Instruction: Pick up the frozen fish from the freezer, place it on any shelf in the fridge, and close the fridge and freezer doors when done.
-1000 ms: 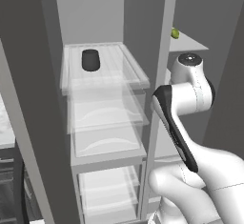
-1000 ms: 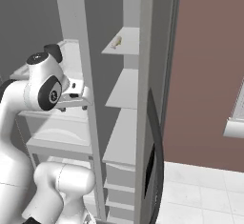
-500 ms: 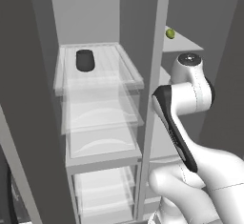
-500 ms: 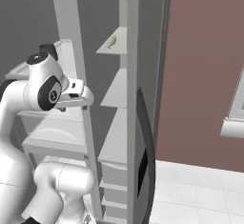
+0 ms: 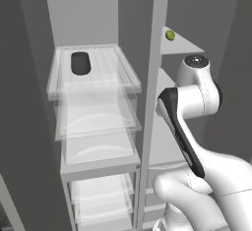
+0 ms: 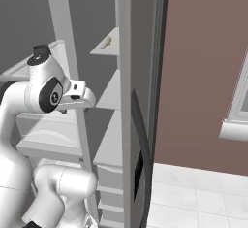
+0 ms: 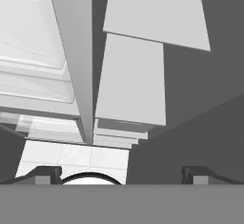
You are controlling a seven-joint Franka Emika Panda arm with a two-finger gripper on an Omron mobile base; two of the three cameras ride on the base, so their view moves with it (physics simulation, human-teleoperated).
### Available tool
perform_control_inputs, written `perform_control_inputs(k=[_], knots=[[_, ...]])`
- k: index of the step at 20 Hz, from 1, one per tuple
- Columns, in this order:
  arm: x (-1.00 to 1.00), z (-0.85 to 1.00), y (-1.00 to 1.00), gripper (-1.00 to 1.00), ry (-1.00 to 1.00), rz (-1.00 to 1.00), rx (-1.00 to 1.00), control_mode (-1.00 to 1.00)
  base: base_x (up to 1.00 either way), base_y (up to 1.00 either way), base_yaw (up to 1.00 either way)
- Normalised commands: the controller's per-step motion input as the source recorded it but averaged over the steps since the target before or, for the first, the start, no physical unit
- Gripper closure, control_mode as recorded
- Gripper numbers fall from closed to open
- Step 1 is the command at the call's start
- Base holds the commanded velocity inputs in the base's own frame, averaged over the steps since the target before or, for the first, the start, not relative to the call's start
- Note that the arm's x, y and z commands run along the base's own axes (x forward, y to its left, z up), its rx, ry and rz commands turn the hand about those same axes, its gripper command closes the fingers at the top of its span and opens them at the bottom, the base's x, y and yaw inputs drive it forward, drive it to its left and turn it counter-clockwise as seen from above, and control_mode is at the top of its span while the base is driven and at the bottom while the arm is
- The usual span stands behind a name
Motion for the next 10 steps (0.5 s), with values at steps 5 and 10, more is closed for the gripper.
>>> perform_control_inputs(k=[5, 10], knots=[[0.00, 0.00, 0.00, -1.00, 0.00, 0.00, 0.00, 1.00, 0.28, -0.19, 0.00], [0.00, 0.00, 0.00, -1.00, 0.00, 0.00, 0.00, 1.00, 0.27, -0.16, 0.00]])
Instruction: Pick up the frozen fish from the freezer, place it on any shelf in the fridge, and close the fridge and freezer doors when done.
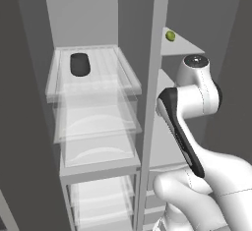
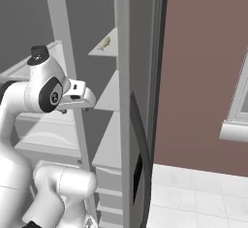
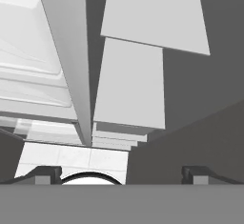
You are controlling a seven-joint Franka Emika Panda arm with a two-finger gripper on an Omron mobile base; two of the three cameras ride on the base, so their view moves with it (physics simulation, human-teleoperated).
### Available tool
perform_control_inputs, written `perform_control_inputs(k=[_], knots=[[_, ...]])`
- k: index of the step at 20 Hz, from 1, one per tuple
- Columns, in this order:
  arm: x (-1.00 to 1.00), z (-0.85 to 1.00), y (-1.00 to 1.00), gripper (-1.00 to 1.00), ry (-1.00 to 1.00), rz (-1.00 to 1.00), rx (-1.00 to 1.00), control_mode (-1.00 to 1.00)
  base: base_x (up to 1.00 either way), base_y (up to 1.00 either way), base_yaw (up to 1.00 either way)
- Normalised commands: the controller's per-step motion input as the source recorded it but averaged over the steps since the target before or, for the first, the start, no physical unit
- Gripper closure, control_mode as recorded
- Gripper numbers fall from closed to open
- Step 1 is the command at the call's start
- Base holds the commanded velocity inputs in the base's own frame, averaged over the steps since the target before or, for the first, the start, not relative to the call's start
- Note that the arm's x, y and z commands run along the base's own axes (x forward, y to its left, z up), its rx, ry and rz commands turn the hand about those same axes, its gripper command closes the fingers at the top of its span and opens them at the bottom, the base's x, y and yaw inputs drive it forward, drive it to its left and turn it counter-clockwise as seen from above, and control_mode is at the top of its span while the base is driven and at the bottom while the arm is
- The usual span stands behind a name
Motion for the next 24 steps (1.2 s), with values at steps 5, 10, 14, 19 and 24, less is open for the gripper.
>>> perform_control_inputs(k=[5, 10, 14, 19, 24], knots=[[0.00, 0.00, 0.00, -1.00, 0.00, 0.00, 0.00, 1.00, 0.30, -0.17, 0.00], [0.00, 0.00, 0.00, -1.00, 0.00, 0.00, 0.00, 1.00, 0.16, -0.44, 0.00], [0.00, 0.00, 0.00, -1.00, 0.00, 0.00, 0.00, 1.00, 0.19, -0.31, 0.00], [0.00, 0.00, 0.00, -1.00, 0.00, 0.00, 0.00, 1.00, 0.17, -0.19, 0.00], [0.00, 0.48, -0.15, -1.00, -0.20, 0.00, 0.00, -1.00, 0.00, -0.01, 0.00]])
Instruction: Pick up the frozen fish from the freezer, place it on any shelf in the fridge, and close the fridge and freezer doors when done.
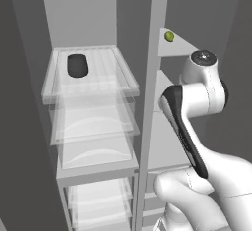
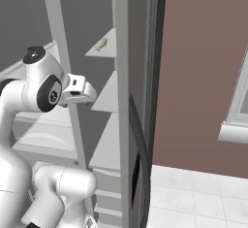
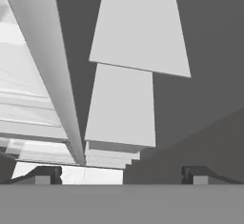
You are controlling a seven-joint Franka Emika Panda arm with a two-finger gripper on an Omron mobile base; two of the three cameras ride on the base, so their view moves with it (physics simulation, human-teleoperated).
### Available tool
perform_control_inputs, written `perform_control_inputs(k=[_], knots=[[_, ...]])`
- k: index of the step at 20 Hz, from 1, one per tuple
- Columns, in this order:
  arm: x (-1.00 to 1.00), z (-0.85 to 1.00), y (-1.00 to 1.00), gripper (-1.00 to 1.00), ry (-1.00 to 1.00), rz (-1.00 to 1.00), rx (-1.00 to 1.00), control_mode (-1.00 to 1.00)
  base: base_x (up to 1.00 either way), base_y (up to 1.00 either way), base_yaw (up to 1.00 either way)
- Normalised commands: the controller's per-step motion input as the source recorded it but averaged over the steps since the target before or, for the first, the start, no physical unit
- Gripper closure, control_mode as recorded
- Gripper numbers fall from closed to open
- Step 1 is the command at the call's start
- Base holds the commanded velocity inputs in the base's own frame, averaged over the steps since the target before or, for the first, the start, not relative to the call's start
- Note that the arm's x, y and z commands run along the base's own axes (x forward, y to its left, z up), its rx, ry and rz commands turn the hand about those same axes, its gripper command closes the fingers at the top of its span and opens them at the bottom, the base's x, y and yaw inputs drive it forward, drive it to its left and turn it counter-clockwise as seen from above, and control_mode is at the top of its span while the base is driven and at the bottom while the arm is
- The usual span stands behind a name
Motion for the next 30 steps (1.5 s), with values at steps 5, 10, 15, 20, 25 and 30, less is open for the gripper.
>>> perform_control_inputs(k=[5, 10, 15, 20, 25, 30], knots=[[0.02, 0.63, -0.04, -1.00, -0.33, 0.00, -0.01, -1.00, 0.00, 0.00, 0.00], [0.11, 0.56, -0.09, -1.00, -0.25, 0.00, 0.00, -1.00, 0.00, 0.00, 0.00], [0.18, 0.61, -0.18, -1.00, -0.15, 0.02, 0.02, -1.00, 0.00, 0.00, 0.00], [0.17, 0.63, -0.31, -1.00, -0.09, 0.08, 0.09, -1.00, 0.00, 0.00, 0.00], [0.28, 0.38, -0.04, -1.00, -0.02, 0.14, 0.12, -1.00, 0.00, 0.00, 0.00], [0.35, 0.01, 0.00, -1.00, -0.02, 0.13, 0.11, -1.00, 0.00, 0.00, 0.00]])
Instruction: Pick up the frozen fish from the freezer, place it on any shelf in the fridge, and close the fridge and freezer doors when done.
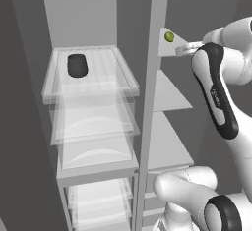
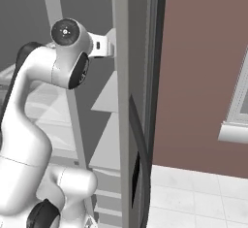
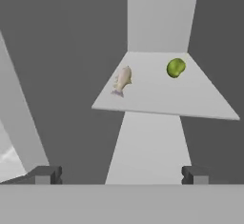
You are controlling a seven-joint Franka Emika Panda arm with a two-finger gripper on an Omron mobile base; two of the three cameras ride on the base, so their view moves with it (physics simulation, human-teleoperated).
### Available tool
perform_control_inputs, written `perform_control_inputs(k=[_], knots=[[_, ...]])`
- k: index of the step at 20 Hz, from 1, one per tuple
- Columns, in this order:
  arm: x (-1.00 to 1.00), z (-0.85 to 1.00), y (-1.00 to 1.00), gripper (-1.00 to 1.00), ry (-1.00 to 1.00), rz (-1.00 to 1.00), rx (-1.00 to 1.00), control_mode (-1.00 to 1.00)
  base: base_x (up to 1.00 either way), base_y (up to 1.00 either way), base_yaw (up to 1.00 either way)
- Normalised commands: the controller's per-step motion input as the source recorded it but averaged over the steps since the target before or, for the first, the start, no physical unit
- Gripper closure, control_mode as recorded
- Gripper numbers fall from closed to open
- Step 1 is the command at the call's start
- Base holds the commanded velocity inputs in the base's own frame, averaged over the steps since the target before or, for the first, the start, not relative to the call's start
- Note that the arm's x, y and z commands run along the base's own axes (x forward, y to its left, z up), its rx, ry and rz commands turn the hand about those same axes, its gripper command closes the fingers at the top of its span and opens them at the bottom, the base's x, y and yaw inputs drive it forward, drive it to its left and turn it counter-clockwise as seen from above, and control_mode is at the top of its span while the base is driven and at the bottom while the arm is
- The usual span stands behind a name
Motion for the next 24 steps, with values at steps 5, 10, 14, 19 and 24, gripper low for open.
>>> perform_control_inputs(k=[5, 10, 14, 19, 24], knots=[[0.49, -0.05, 0.00, -1.00, -0.03, 0.06, 0.00, -1.00, 0.00, 0.00, 0.00], [0.43, 0.00, -0.01, -1.00, 0.01, 0.02, 0.00, -1.00, 0.00, 0.00, 0.00], [0.47, -0.05, 0.00, -1.00, 0.02, 0.00, 0.00, -1.00, 0.00, 0.00, 0.00], [0.52, -0.13, 0.00, -1.00, 0.03, 0.02, 0.00, -1.00, 0.00, 0.00, 0.00], [0.44, -0.12, -0.12, -1.00, 0.02, 0.17, 0.04, -1.00, 0.00, 0.00, 0.00]])
